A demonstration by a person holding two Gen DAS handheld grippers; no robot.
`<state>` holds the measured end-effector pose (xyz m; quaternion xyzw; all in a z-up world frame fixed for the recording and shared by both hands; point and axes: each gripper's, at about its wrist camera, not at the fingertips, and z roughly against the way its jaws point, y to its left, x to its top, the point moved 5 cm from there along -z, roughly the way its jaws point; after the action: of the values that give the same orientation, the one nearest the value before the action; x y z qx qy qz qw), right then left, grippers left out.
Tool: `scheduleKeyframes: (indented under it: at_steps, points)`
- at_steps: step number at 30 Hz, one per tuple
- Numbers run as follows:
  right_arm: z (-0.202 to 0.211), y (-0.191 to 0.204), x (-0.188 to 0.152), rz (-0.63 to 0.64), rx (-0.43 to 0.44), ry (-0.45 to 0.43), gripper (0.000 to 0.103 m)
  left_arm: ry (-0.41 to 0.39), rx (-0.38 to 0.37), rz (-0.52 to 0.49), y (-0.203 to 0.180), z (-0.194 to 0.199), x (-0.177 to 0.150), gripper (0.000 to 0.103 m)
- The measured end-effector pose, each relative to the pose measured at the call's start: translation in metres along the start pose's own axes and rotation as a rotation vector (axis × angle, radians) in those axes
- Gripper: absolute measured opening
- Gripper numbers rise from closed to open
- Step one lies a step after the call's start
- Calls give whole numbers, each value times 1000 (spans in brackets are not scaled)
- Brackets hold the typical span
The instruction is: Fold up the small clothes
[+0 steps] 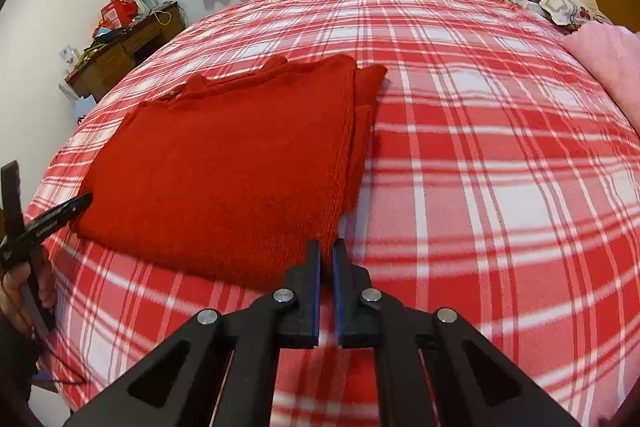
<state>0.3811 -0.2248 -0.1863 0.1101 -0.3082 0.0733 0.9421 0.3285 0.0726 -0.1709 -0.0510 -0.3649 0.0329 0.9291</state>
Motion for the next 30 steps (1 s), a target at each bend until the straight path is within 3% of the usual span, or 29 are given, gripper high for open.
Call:
scheduleKeyframes:
  at_steps: [8, 9, 11, 13, 15, 19, 21, 25, 26, 30]
  points:
    - [-11, -13, -2, -82, 27, 4, 8, -9, -21, 40, 2, 0, -7, 42]
    - [-9, -14, -1, -93, 18, 3, 13, -8, -19, 42, 3, 1, -8, 45]
    - [3, -15, 5, -100, -24, -42, 43, -7, -14, 52, 5, 2, -9, 47]
    - [17, -8, 14, -90, -40, -101, 45, -9, -16, 63, 7, 7, -9, 47]
    - [23, 7, 22, -53, -40, -129, 45, -26, -3, 62, 9, 13, -9, 58]
    - [17, 46, 30, 49, 39, -144, 45, -9, 41, 38, 11, 8, -14, 64]
    - [0, 61, 29, 98, 52, -117, 45, -6, 43, 57, 13, 6, -16, 66]
    - [-40, 59, 9, 56, 59, 23, 45, 10, 68, 59, 13, 4, -17, 72]
    - [-39, 60, 6, 74, 50, -8, 45, 11, 69, 65, 14, 4, -18, 74]
    - [-36, 64, 5, 100, 21, 4, 45, 8, 84, 59, 15, 8, -24, 78]
